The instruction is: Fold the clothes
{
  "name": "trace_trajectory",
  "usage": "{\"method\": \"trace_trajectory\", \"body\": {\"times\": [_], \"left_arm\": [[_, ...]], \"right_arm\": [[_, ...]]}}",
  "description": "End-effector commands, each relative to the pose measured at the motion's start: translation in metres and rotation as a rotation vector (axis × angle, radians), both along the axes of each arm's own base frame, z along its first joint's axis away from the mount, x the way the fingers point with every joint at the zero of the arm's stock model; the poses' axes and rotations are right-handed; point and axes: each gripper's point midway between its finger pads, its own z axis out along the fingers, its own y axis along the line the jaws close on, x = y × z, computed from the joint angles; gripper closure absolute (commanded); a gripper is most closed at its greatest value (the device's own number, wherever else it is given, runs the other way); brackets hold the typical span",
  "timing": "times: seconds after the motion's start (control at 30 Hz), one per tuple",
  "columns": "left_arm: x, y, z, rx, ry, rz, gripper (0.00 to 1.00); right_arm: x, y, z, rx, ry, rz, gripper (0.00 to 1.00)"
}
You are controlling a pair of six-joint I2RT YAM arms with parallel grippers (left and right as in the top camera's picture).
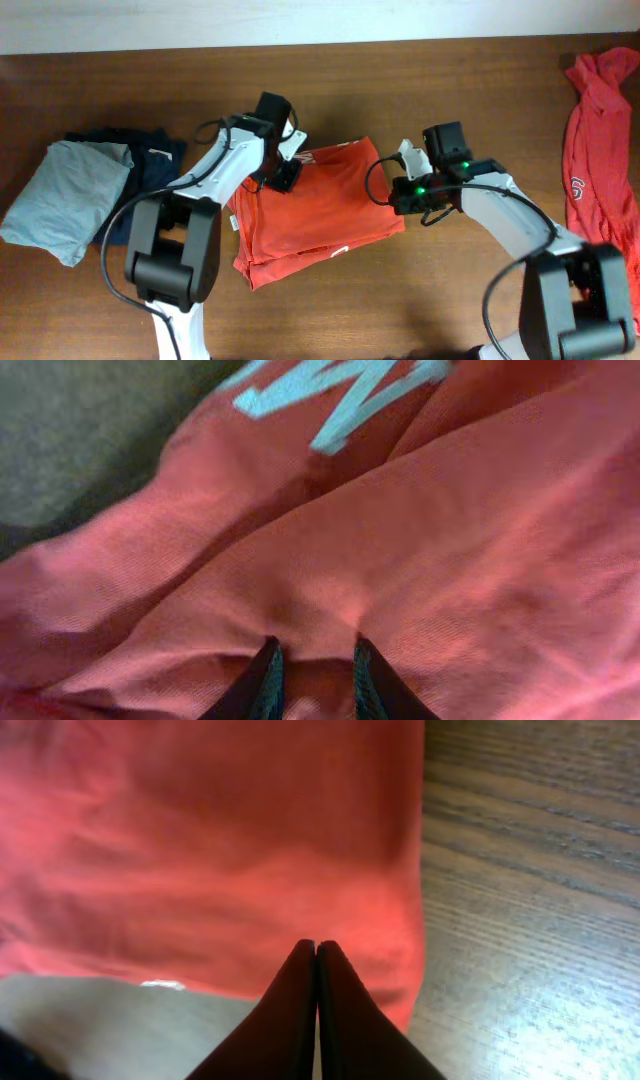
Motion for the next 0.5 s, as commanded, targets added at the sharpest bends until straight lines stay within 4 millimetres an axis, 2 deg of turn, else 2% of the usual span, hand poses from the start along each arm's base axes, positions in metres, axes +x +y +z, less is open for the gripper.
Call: {"method": "trace_trajectory", "body": {"times": [0.0, 0.17, 0.23, 0.37, 0.47], "left_arm": [[0.003, 0.011, -0.005, 0.038, -0.001, 0.027, 0.75], [0.003, 0.027, -0.012, 0.122, -0.001, 0.040, 0.75], [0.002, 0.034, -0.014, 0.159, 0.001, 0.044, 0.75], [0.003, 0.048, -0.014, 0.231, -0.009, 0.054, 0.75], [0.004, 0.066, -0.013, 0.295, -0.011, 0.075, 0.75]], "right_arm": [[0.000, 0.000, -0.018, -0.022, 0.040, 0.012, 0.95], [-0.006, 0.007, -0.041, -0.026, 0.096, 0.038, 0.95], [-0.009, 0.004, -0.050, -0.047, 0.120, 0.035, 0.96], [-0.017, -0.033, -0.066, -0.243, 0.199, -0.138, 0.96], [-0.024, -0.057, -0.070, -0.367, 0.235, -0.248, 0.96]]}}
